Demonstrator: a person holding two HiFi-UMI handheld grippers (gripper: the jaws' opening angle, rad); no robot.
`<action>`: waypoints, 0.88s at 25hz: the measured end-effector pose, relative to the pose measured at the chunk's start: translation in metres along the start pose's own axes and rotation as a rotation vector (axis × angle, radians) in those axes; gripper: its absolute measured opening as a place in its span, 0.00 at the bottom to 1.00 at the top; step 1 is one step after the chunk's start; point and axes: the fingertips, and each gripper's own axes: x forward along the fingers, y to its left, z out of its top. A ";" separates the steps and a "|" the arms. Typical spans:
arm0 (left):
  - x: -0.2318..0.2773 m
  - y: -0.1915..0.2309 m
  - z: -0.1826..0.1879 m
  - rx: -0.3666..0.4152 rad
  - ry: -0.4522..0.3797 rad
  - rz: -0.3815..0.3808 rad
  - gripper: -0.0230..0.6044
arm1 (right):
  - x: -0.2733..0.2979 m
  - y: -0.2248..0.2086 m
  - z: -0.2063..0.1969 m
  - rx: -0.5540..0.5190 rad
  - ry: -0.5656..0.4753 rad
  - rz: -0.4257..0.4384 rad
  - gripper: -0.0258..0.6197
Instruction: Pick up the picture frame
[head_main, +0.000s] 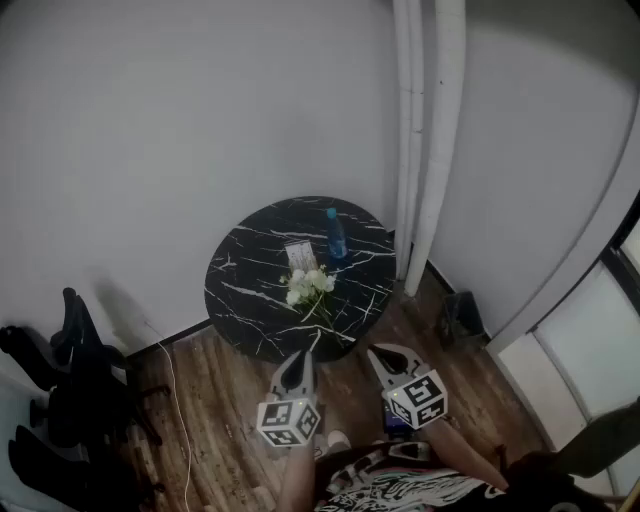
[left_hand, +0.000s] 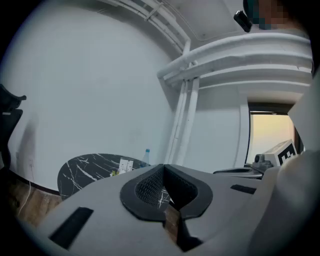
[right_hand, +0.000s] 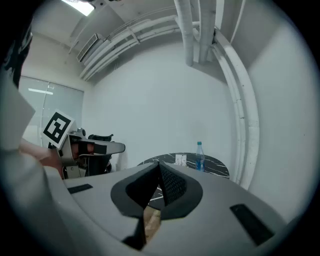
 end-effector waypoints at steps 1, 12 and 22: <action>-0.001 -0.002 -0.002 0.007 0.007 -0.004 0.06 | -0.001 -0.001 -0.001 0.005 0.003 -0.003 0.07; -0.015 0.006 -0.014 0.021 0.038 0.033 0.06 | -0.005 0.001 -0.012 0.051 0.012 -0.012 0.07; 0.004 0.035 -0.018 0.007 0.050 0.048 0.06 | 0.025 -0.006 -0.014 0.106 0.018 -0.009 0.07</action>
